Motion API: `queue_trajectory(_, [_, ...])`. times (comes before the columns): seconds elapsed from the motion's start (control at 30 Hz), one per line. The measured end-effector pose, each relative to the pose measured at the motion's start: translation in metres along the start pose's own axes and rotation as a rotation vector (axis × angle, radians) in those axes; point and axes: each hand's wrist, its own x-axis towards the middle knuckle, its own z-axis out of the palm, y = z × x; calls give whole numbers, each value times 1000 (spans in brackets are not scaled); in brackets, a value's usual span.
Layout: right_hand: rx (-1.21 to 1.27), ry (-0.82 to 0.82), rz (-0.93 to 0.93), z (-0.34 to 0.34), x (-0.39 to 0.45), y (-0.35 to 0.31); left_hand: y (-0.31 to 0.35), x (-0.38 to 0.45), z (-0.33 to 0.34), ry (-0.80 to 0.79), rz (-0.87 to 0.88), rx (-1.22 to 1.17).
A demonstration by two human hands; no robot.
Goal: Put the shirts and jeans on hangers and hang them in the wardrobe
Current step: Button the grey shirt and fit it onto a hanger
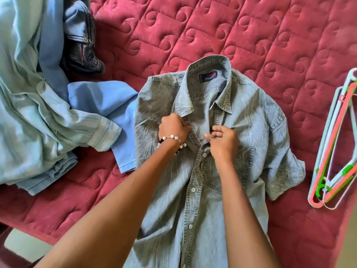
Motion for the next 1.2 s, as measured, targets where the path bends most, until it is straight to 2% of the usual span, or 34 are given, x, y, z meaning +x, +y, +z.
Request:
queue_trajectory(0.13, [81,-103,60,-13,1,2,0,0,-6,-45,-35,-121])
queue_trajectory(0.27, [473,-140,214,-18,0,3,4,-7,-17,-114,-10,-349])
queue_trajectory(0.37, [767,-182,298,-23,-7,6,6,-12,-21,-139,24,-418])
queue_trajectory(0.5, [1191,2,359,-32,-14,5,8,-11,-22,-77,64,-417])
queue_trajectory(0.53, [1309,-27,346,-35,-18,5,9,-11,-22,-71,85,-432])
queue_trajectory(0.6, [1399,-229,288,-37,-24,7,11,-11,-22,-96,141,-389])
queue_trajectory(0.63, [1269,-335,257,-36,-27,6,11,-9,-23,-109,161,-325])
queue_trajectory(0.67, [1031,-384,227,-35,-25,7,13,-8,-25,-103,171,-259])
queue_trajectory(0.73, [509,-257,148,-32,-14,5,16,1,-32,15,168,-137])
queue_trajectory(0.77, [374,-149,111,-32,-4,5,19,8,-38,98,150,-90])
queue_trajectory(0.83, [339,67,17,-36,15,-3,26,22,-48,213,113,-63])
queue_trajectory(0.93, [257,300,-177,-37,40,-26,45,46,-55,237,101,24])
queue_trajectory(1.03, [73,293,-231,-34,63,-61,69,62,-55,160,79,126])
queue_trajectory(1.13, [-322,113,-113,-27,88,-80,84,69,-53,65,48,243])
queue_trajectory(1.2, [-400,48,-59,-31,100,-87,89,78,-53,59,57,280])
